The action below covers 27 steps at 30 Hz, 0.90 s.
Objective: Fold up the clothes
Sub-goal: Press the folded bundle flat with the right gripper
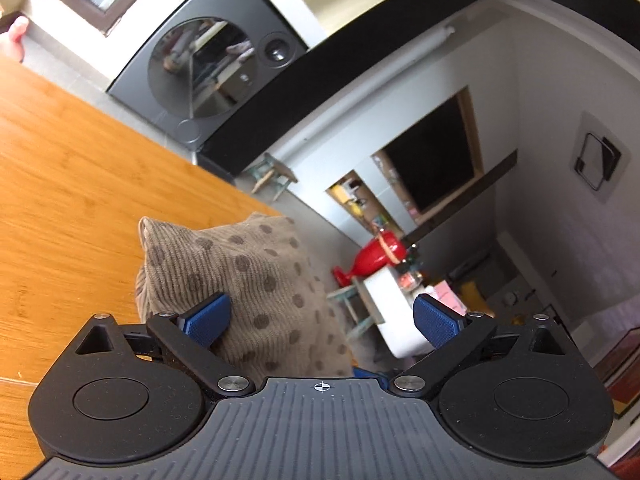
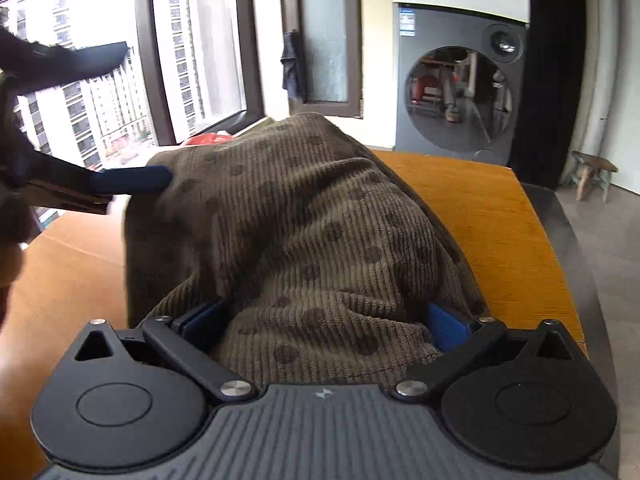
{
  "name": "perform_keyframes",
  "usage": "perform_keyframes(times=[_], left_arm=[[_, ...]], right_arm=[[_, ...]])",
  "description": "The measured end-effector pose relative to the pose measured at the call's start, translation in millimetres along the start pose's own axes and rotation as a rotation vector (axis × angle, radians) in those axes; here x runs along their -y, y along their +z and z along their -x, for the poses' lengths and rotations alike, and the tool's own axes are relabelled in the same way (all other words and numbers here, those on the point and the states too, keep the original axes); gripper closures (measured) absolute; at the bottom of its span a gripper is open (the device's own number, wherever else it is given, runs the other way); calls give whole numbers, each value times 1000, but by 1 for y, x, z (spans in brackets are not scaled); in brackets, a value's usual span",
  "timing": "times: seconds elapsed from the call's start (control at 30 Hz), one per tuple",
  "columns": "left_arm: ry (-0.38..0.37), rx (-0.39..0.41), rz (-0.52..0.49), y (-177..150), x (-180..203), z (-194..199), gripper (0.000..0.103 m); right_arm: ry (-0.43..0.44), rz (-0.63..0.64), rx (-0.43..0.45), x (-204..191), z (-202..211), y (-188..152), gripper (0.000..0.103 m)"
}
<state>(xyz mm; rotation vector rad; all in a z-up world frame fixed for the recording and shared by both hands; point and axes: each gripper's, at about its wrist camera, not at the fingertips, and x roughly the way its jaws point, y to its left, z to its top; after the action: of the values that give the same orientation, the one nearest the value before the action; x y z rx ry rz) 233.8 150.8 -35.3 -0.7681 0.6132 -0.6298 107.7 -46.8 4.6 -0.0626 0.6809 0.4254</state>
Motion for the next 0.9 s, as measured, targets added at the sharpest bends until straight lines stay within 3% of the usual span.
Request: perform_keyframes(times=[0.1, 0.2, 0.27, 0.33, 0.43, 0.7, 0.77, 0.83, 0.9], left_arm=[[16, 5, 22, 12, -9, -11, 3], [60, 10, -31, 24, -11, -27, 3], [99, 3, -72, 28, -11, -38, 3], [104, -1, -82, 32, -11, -38, 3], [84, 1, -86, 34, -9, -29, 3], [-91, 37, -58, 15, 10, 31, 1], [-66, 7, -122, 6, 19, 22, 1], [-41, -24, -186, -3, 27, 12, 1], [-22, -44, -200, -3, 26, 1, 0]], right_arm=[[82, 50, 93, 9, 34, 2, 0], [-19, 69, 229, 20, 52, 10, 0], [-72, 35, 220, 30, 39, 14, 0], [-159, 18, 107, 38, 4, 15, 0], [-170, 23, 36, 40, -25, 3, 0], [-129, 34, 63, 47, -26, 9, 0], [-87, 28, 83, 51, -20, 17, 0], [-55, -12, 160, 62, -5, 34, 0], [-73, -46, 217, 72, 2, 54, 0]])
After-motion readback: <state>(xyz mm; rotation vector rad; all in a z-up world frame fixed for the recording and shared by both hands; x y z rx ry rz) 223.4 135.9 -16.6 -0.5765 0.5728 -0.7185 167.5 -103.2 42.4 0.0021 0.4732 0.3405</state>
